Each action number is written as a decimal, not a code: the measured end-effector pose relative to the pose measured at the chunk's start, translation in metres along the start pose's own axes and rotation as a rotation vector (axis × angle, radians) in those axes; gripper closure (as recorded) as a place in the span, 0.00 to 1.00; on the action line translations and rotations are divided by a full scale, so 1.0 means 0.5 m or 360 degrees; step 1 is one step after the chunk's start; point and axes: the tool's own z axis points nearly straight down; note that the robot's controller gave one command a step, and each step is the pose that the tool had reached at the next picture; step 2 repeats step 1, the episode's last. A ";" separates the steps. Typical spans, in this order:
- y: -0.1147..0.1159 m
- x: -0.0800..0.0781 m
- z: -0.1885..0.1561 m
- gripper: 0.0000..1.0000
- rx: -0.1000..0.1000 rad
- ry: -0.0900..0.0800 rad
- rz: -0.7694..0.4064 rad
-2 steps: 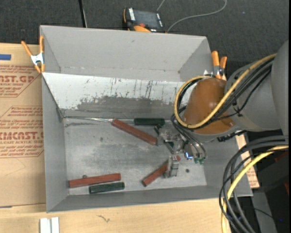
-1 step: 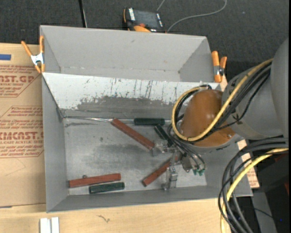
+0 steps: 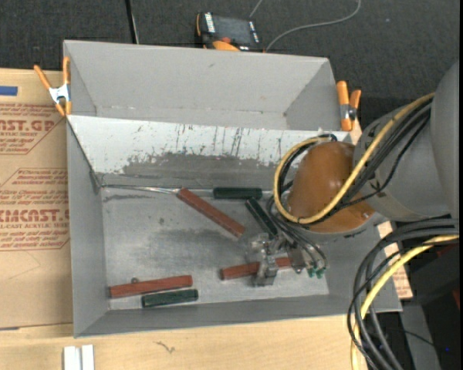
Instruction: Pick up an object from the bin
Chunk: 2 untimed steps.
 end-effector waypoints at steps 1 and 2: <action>0.003 -0.016 -0.302 1.00 0.0003 -0.0016 -0.0053; 0.003 -0.016 -0.302 1.00 0.0003 -0.0016 -0.0053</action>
Offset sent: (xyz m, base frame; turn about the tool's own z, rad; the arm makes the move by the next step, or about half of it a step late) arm 0.0062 0.0017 0.1467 -0.0324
